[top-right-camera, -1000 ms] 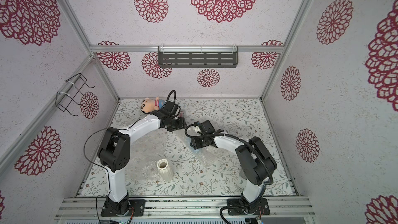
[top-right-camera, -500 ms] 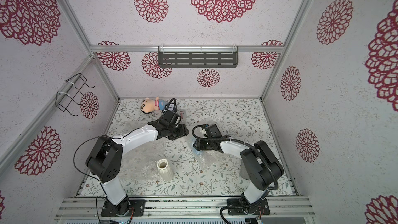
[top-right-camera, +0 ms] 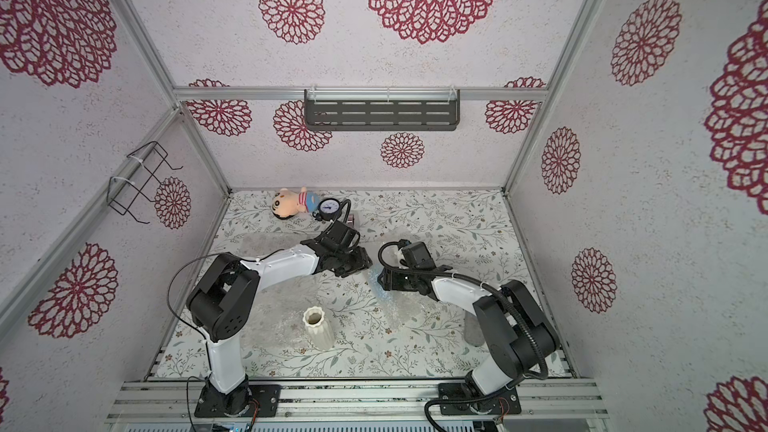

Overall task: Wrap vases in bubble wrap
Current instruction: Wrap the vase in bubble wrap.

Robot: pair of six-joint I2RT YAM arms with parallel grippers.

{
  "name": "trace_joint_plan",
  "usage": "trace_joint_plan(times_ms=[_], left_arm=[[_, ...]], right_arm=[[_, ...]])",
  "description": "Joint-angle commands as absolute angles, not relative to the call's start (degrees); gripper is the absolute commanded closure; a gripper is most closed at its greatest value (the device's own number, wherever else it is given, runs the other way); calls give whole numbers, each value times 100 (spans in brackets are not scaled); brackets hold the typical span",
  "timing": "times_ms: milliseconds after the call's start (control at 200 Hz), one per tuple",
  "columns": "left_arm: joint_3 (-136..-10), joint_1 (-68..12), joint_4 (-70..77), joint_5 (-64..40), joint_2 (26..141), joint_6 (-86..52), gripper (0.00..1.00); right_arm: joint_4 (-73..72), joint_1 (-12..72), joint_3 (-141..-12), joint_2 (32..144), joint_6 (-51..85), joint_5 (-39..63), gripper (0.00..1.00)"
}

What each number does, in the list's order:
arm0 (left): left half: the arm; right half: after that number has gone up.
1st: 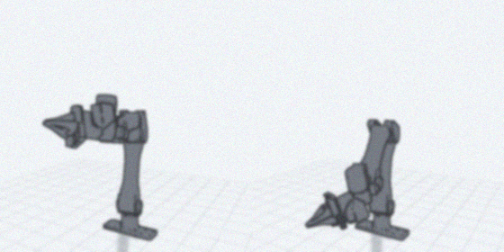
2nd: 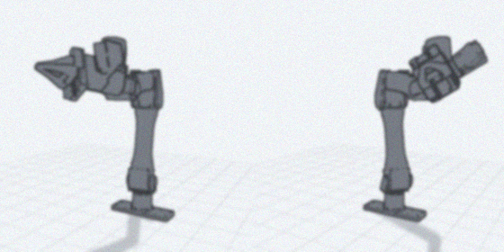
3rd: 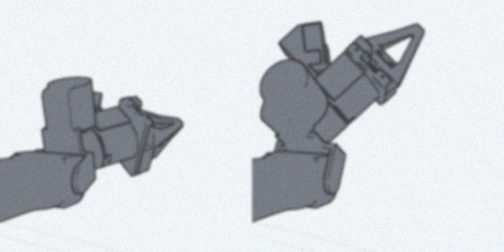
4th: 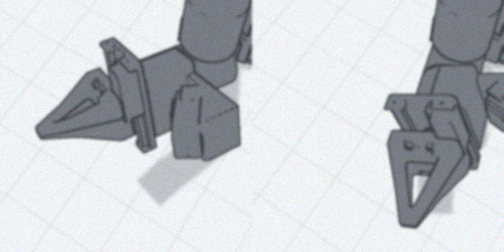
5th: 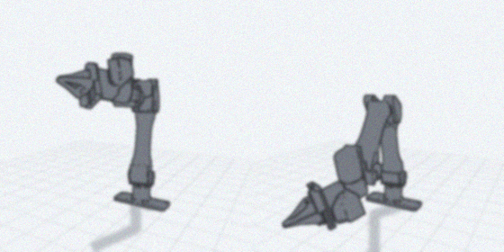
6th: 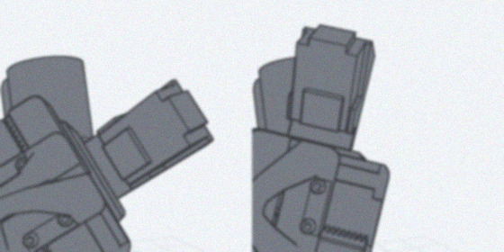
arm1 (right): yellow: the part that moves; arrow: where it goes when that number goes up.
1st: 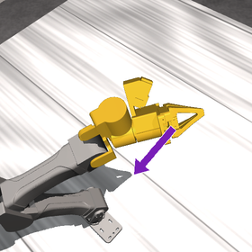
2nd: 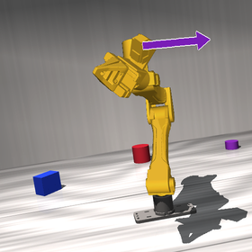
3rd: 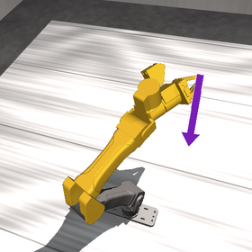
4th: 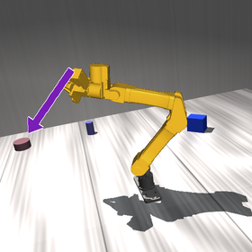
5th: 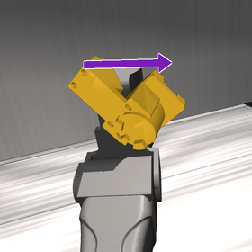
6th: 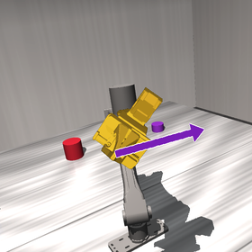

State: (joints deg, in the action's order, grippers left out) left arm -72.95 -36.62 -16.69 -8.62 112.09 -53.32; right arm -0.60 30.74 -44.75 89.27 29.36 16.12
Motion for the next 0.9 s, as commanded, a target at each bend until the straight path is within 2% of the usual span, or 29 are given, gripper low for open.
trace_joint_plan(times_ms=[0,90,225,370,440,505,736,896], left_arm=[[-7399,-3700,-1723,-657,11442,-5329,43],[-7383,-3699,-1762,-581,11452,-5296,43],[-7393,-3695,-1848,-493,11470,-5265,43],[-7396,-3695,-1866,-463,11431,-5247,43],[-7417,-3696,-1876,-469,11443,-5247,43],[-7422,-3697,-1891,-449,11441,-5248,43],[-7400,-3691,-1892,-419,11348,-5247,44],[-7400,-3691,-1889,-428,11310,-5247,43]], right_arm=[[94,3041,-4599,8626,2733,1487,27],[452,3041,-4740,8476,2593,1136,22],[1016,3132,-5018,8424,2387,729,27],[1426,3338,-5384,8556,2249,466,35],[1554,3456,-5615,8765,2140,389,43],[1678,3497,-5820,8995,2060,382,46],[1749,3524,-6147,9538,1892,245,70],[1733,3524,-6189,9785,1869,166,72]])
